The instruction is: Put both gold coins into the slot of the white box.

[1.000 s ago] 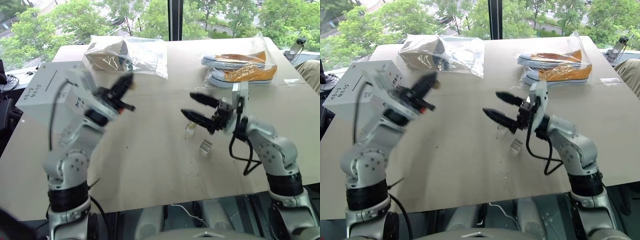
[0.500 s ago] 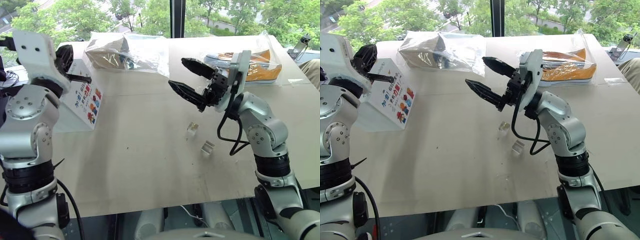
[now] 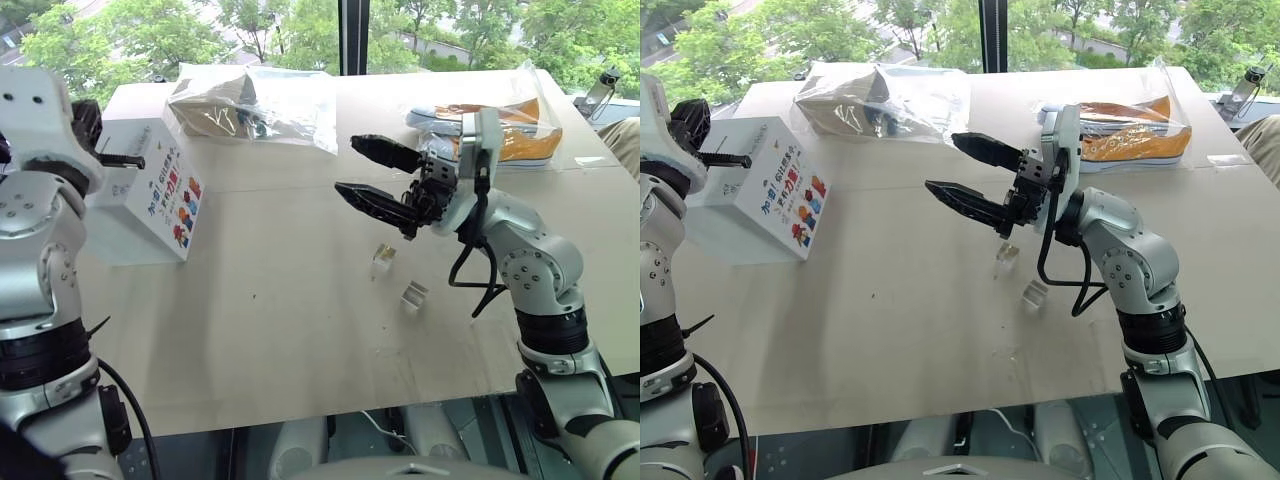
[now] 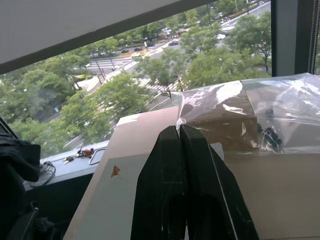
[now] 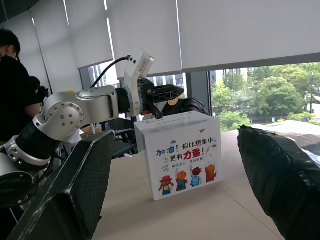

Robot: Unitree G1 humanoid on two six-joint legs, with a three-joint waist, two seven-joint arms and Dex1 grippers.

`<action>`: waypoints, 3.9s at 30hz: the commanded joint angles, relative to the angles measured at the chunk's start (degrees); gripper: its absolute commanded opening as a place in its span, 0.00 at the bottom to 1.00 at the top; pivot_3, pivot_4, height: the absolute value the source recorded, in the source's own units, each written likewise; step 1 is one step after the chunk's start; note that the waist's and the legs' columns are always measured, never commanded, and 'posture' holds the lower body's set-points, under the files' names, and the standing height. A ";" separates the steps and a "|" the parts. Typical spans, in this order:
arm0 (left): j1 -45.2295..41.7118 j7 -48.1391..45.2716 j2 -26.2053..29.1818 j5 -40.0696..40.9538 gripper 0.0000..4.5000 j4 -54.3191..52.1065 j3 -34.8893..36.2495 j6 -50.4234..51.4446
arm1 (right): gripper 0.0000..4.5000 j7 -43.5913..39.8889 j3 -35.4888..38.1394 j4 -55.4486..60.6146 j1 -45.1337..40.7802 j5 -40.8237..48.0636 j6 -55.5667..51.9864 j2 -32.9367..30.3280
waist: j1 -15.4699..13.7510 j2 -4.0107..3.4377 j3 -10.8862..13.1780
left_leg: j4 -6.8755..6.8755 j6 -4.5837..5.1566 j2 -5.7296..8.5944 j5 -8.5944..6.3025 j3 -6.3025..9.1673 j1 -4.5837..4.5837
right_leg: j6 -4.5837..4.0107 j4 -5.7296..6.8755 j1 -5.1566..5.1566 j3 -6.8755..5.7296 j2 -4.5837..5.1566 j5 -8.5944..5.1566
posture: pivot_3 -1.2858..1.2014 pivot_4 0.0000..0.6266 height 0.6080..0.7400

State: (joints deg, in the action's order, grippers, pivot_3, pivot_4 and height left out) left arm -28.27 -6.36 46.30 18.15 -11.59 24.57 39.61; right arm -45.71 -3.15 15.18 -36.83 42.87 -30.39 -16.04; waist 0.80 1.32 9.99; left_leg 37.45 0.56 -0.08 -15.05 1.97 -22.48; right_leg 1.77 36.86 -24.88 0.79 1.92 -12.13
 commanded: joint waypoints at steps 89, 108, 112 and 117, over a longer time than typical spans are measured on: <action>3.54 -4.70 -4.13 -1.06 0.12 10.97 9.09 4.06 | 0.94 -0.96 0.37 2.51 1.06 -2.17 2.19 0.33 | 1.41 -0.01 -0.08 | 0.15 0.20 0.01 -0.11 -0.37 0.65 | -0.01 0.98 0.06 0.44 0.07 0.00 | 0.52 0.24 1.00; 21.29 -29.94 -1.77 27.82 0.97 -21.05 8.73 2.02 | 0.94 -4.33 -7.81 -5.39 6.47 -18.13 9.67 -6.76 | 1.71 0.11 -0.07 | 0.06 0.17 -0.01 -0.11 -0.43 0.45 | 0.00 0.54 0.04 0.52 0.17 0.00 | 0.52 0.24 1.00; 29.83 -32.64 0.85 30.22 0.97 -26.14 7.35 4.61 | 0.94 -4.86 -10.84 -9.33 8.07 -23.98 14.43 -7.58 | 1.37 0.10 0.01 | 0.03 0.17 -0.05 -0.11 -0.37 0.45 | -0.03 0.57 0.01 0.46 0.04 -0.02 | 0.52 0.24 1.00; 35.30 -33.91 2.69 26.18 0.97 -27.34 3.28 3.48 | 0.94 -1.31 -12.51 -15.74 7.73 -30.20 17.27 -5.57 | 1.46 0.09 0.00 | 0.07 0.17 -0.04 -0.09 -0.45 0.78 | -0.06 0.73 0.26 0.51 -0.29 -0.06 | 0.52 0.24 1.00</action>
State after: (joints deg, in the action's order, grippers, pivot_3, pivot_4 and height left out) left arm 7.19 -39.97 48.16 45.14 -37.61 27.55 44.21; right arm -47.78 -15.76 -1.15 -28.41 13.51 -15.02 -22.01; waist 2.26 1.42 10.00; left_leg 37.60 0.71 -0.13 -15.12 1.54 -21.75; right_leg 1.71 37.58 -24.62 1.31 1.57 -12.19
